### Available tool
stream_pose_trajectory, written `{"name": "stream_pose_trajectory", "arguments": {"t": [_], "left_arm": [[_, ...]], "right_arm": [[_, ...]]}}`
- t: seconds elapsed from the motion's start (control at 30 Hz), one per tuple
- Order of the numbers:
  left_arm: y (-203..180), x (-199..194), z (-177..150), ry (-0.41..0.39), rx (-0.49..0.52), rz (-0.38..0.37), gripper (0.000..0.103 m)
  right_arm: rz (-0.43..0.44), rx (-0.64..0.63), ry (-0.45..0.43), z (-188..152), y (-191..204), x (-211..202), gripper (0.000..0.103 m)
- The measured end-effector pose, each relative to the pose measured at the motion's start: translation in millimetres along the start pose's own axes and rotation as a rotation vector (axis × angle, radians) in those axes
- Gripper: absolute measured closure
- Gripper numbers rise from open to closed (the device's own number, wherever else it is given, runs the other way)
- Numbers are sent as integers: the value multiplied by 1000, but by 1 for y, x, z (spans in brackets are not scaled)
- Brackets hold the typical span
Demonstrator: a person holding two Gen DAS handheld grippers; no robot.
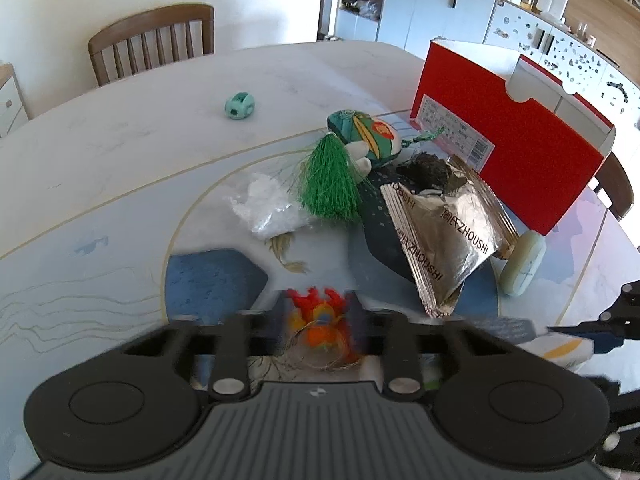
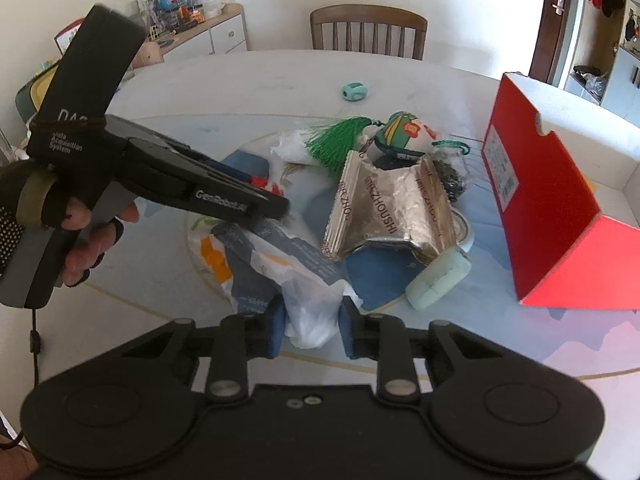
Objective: Organize objects
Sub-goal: 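Grasp the red fish keychain with the left gripper while the right gripper grasps the plastic bag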
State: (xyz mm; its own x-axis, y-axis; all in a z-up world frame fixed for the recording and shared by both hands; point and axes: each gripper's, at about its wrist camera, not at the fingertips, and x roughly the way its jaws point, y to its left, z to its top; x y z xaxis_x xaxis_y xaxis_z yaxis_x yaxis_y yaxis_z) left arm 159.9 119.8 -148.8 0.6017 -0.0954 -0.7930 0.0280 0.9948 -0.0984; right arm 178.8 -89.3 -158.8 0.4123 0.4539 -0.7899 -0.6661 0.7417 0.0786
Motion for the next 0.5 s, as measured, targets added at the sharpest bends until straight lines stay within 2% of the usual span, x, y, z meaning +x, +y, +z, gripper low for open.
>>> {"name": "stream_pose_trajectory", "arguments": {"t": [0.2, 0.3, 0.5], "left_arm": [[2, -4, -2, 2, -13, -2, 86], [1, -7, -4, -5, -9, -1, 91], [4, -9, -5, 6, -20, -1, 91]], "right_arm": [[-11, 46, -3, -8, -18, -15, 79], [-12, 65, -9, -13, -28, -28, 79], [-20, 127, -31, -20, -48, -52, 79]]}}
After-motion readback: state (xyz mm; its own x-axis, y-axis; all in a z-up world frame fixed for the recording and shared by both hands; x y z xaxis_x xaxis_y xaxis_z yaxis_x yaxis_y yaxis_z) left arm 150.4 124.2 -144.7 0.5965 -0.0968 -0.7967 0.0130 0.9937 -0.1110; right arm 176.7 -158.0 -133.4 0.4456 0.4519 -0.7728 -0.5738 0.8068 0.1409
